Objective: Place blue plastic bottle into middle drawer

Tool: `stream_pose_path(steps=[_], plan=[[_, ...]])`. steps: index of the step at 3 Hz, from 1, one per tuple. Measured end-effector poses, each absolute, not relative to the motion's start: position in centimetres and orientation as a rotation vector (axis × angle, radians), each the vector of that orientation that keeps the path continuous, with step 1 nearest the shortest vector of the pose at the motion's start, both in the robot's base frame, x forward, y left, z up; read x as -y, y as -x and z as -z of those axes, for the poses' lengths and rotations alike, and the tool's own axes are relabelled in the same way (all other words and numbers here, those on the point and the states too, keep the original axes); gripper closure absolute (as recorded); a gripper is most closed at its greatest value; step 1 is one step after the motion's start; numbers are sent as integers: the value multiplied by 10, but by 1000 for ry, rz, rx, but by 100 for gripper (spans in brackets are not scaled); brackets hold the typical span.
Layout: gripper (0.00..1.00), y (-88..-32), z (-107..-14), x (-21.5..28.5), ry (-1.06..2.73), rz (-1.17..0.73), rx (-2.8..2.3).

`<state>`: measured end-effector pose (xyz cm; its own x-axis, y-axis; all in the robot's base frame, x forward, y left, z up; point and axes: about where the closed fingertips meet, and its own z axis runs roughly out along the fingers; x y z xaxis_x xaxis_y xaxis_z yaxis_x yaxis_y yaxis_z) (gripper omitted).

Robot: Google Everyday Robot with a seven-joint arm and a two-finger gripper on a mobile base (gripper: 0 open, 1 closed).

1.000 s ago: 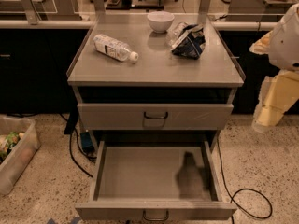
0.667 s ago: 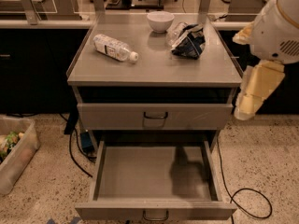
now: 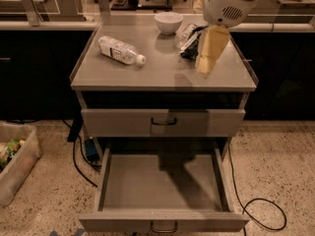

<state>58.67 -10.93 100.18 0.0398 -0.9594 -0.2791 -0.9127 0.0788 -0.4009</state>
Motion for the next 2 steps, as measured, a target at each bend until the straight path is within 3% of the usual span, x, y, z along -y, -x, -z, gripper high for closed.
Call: stream_pose_path(steps=[2], plan=[[0,-621,-994,91,1878,127,-1845]])
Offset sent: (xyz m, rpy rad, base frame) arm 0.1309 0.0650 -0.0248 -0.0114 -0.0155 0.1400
